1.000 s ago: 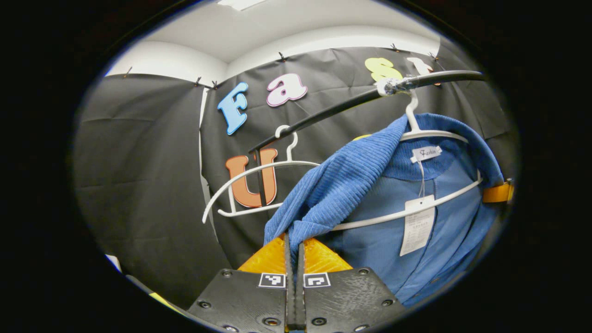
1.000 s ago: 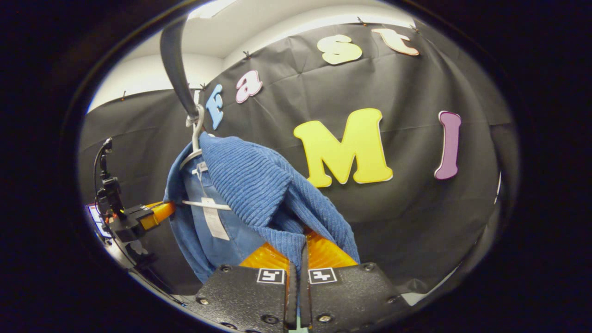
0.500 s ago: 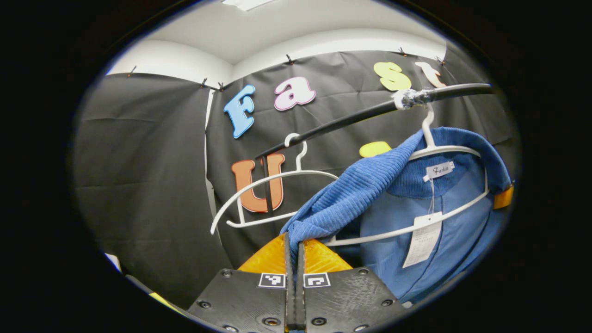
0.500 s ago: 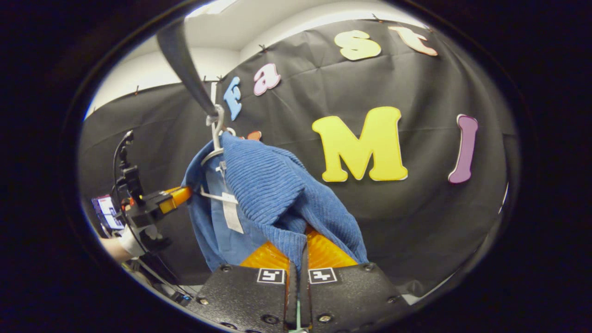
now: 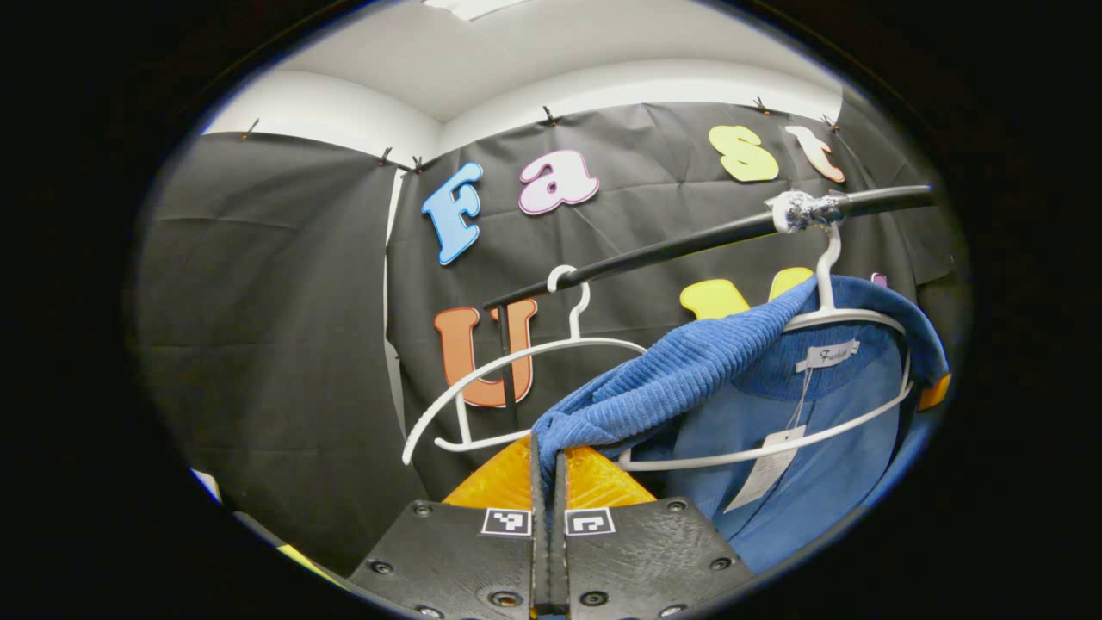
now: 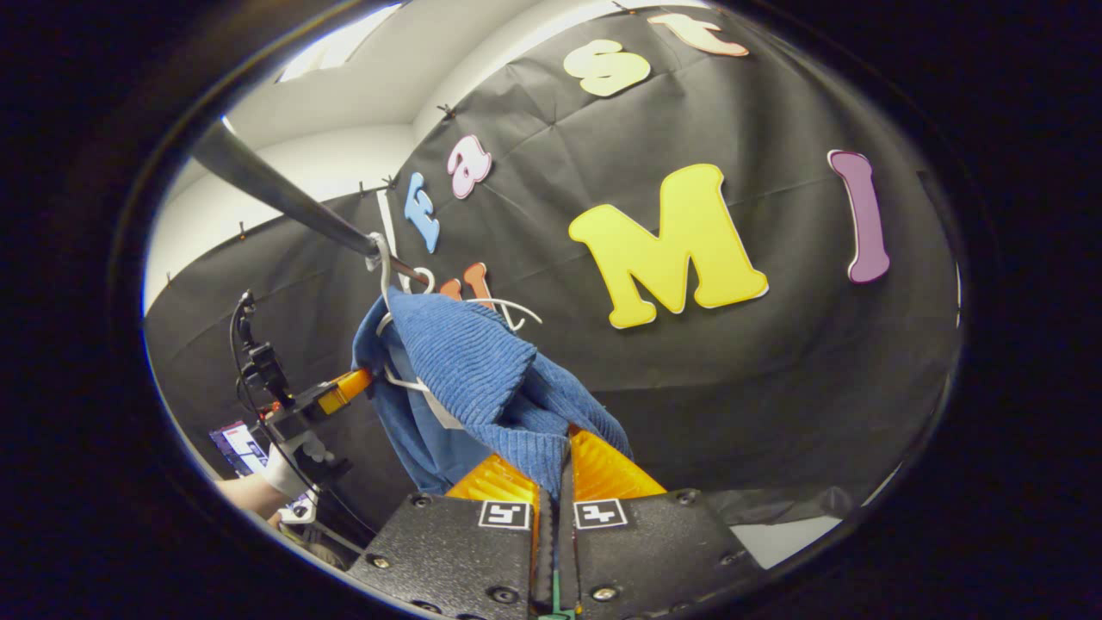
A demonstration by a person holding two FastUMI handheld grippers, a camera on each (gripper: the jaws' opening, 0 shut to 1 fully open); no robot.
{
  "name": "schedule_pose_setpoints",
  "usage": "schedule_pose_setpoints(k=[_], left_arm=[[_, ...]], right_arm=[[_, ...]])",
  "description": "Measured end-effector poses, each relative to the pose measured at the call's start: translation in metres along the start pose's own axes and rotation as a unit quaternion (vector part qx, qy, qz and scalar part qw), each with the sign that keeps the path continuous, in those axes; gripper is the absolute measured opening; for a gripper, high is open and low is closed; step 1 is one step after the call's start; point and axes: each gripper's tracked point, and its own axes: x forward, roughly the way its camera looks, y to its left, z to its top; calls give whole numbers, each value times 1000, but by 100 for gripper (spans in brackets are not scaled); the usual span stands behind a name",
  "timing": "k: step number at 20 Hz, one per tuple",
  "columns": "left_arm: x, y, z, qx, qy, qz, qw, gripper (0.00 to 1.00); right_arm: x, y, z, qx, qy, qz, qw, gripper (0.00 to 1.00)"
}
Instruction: Grasp the clothes on the hanger with both hands and then place them into the laundry hamper below.
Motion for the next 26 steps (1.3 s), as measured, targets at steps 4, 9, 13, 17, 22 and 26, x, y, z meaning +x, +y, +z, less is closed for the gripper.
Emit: schedule_pose_setpoints(k=[4, 9, 13, 17, 22, 26], left_arm=[[2, 6, 10, -5, -6, 12, 1000, 0], [15, 17, 43, 7, -27, 15, 1000, 0], [33, 23, 55, 11, -23, 1, 1000, 3], [50, 26, 37, -7, 8, -34, 999, 0], [56, 26, 3, -49, 54, -69, 995, 0], [54, 26, -21, -47, 77, -81, 993, 0]], right_arm=[[2, -7, 23, -11, -19, -16, 1000, 6], [-6, -23, 71, -26, -75, -60, 995, 5], [6, -31, 87, -39, -87, -97, 991, 6], [25, -33, 81, -36, -77, -99, 991, 6], [47, -45, 56, -1, -49, -86, 995, 6], [57, -58, 29, 19, -26, -94, 995, 5]])
